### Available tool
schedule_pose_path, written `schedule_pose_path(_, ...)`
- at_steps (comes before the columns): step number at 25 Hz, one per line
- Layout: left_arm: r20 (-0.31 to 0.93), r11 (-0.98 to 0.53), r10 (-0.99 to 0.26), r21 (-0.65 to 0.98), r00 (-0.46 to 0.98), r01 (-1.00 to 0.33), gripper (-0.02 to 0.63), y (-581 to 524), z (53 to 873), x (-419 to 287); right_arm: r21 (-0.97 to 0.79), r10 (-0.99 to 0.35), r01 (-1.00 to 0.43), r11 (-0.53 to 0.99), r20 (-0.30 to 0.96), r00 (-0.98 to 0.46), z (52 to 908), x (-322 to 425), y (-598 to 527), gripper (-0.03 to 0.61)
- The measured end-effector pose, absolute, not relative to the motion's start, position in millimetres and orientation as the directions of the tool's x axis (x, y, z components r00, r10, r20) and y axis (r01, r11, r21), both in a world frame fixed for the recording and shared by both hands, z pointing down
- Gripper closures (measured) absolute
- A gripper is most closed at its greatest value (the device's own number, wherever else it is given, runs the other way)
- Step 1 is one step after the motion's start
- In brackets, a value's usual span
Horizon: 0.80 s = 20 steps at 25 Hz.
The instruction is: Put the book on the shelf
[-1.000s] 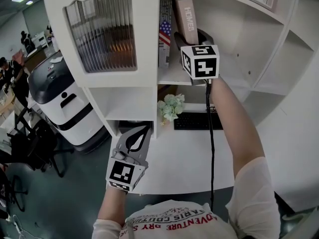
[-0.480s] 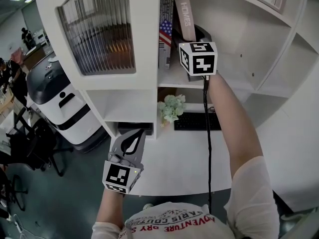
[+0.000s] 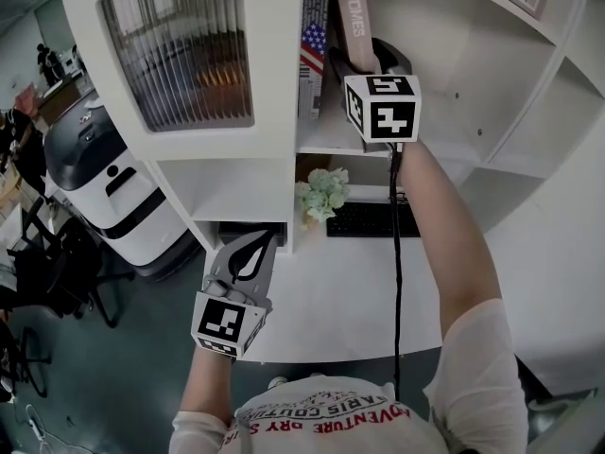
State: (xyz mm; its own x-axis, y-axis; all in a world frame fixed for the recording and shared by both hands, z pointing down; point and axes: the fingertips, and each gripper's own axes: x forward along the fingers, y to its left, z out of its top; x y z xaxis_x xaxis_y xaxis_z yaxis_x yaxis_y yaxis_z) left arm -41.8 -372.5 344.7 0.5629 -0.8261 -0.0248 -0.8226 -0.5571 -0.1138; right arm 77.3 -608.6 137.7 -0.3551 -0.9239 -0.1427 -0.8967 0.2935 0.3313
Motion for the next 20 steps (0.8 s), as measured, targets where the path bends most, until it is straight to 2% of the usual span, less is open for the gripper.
schedule_pose_path(9, -0.049, -0.569, -0.815, -0.117, 0.577, -0.814, 0.607, -363.9, 330.7, -36.3, 0.331, -0.894, -0.897, 0.294, -0.236, -0.38, 125.2, 83.8, -531.4, 0.311)
schedule_pose_path(11, -0.064, -0.571, -0.811, -0.123, 0.581, -0.812, 0.607, -361.3, 325.0, -34.8, 0.313, -0.876, -0.897, 0.313, -0.269, -0.4, 126.2, 83.4, -507.0, 0.339)
schedule_pose_path(14, -0.079, -0.572, -0.808, -0.133, 0.584, -0.809, 0.607, -358.4, 322.9, -33.3, 0.31, -0.847, -0.878, 0.364, -0.281, -0.451, 140.3, 78.1, -475.8, 0.344)
schedule_pose_path(16, -0.081, -0.575, -0.805, -0.134, 0.588, -0.807, 0.607, -355.5, 322.4, -32.3, 0.306, -0.845, -0.873, 0.38, -0.27, -0.462, 157.0, 76.6, -461.1, 0.375)
schedule_pose_path(20, -0.084, -0.581, -0.801, -0.128, 0.592, -0.804, 0.607, -349.1, 321.0, -31.5, 0.242, -0.86, -0.89, 0.386, -0.254, -0.442, 194.6, 85.0, -438.1, 0.484)
